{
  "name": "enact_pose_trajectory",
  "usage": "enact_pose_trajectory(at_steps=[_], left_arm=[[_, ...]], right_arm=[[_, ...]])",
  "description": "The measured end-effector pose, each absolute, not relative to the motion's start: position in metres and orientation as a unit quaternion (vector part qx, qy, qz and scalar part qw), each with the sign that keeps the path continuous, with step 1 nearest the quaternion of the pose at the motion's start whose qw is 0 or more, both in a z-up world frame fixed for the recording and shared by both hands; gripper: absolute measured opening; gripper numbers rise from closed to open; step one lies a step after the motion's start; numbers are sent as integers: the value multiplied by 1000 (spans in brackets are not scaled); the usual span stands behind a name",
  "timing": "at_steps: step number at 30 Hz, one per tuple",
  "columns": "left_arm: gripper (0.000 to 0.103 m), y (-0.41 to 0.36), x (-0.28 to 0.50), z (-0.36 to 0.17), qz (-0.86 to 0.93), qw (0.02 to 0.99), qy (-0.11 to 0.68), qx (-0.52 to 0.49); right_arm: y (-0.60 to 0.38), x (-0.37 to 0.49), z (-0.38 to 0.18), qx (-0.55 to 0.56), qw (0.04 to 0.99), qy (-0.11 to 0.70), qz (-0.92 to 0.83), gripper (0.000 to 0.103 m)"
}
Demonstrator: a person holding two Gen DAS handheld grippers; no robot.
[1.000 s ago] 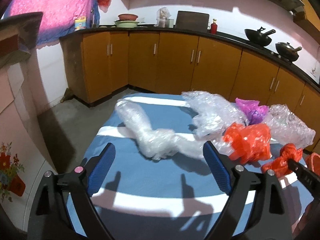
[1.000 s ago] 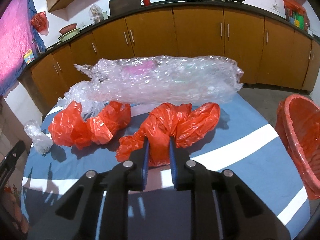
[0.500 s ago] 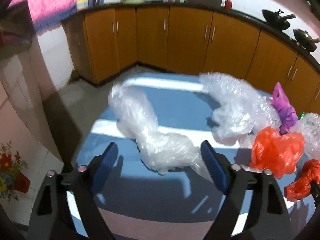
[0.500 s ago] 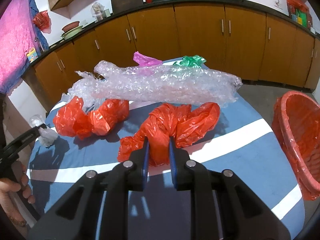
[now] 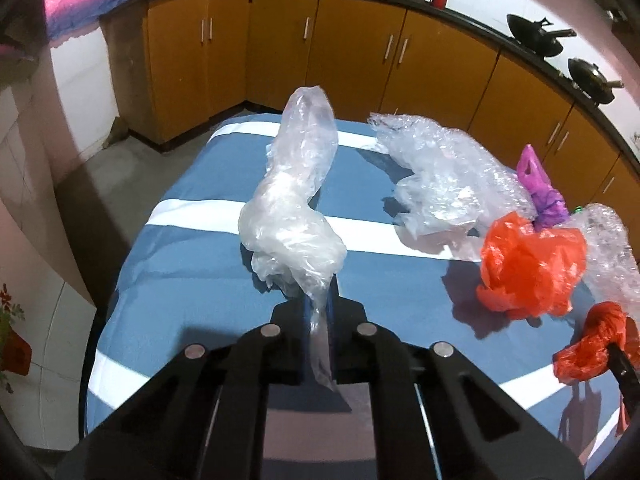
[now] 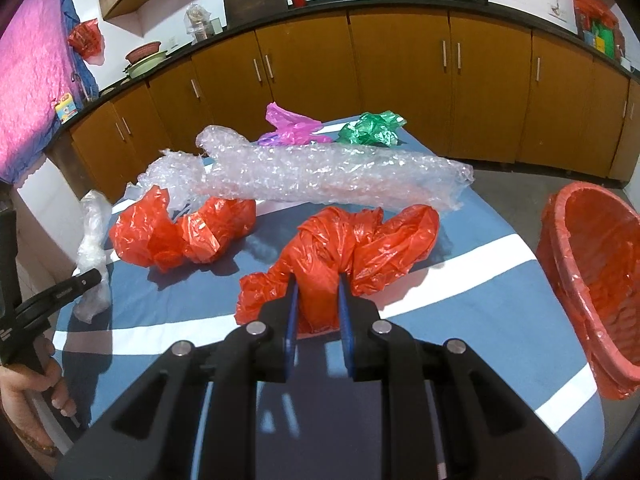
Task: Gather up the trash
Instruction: 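Grasp the clear plastic bag with the left tool and lift it, then carry the clear bag and red bag over the wastebasket and open both tools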
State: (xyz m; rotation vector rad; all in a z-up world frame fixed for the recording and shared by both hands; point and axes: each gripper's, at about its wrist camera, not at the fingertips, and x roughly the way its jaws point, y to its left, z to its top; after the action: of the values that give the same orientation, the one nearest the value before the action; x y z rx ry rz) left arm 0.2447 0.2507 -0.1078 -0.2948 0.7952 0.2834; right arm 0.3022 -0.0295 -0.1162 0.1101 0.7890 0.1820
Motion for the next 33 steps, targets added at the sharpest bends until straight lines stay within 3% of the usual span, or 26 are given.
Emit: enact_pose_trajectory(at_steps=[18,33], left_arm=[[7,179,201,-48,68,935,330,-112],[7,101,177,-7,-7,952,296,-81]], right_arm=[[-67,245,-90,74,918,369,126,19],[-119,193,-32,83,940,300,138,19]])
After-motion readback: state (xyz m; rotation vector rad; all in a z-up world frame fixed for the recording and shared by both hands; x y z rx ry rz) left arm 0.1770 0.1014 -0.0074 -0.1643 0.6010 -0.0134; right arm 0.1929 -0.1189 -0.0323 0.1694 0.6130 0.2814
